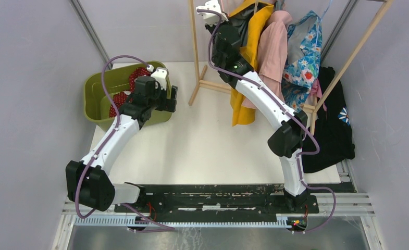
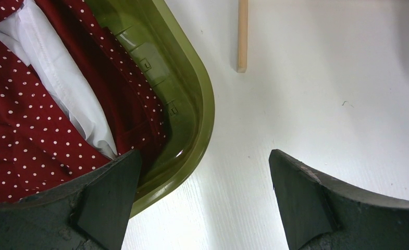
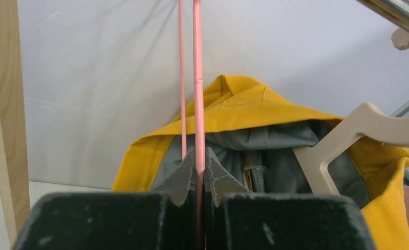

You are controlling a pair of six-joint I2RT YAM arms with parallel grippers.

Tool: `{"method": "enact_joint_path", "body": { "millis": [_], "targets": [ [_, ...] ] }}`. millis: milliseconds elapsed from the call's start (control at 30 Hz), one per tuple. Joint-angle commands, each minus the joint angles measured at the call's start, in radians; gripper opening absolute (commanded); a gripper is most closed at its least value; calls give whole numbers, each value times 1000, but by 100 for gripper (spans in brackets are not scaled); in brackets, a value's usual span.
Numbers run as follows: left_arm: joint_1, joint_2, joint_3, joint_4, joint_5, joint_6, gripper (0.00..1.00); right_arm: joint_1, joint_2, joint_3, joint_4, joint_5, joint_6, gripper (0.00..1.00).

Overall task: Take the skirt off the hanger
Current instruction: Place the hanger at the clothesline.

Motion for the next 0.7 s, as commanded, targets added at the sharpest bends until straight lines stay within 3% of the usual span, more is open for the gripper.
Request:
{"method": "enact_joint_path", "body": {
  "millis": [0, 667],
  "targets": [
    [-3, -36, -6, 33, -13, 43, 99, 11, -61, 72, 57, -31, -27, 1],
    [-11, -57, -52, 44, -15, 39, 99, 91, -116, -50, 53, -37, -23, 1]
  ]
}}
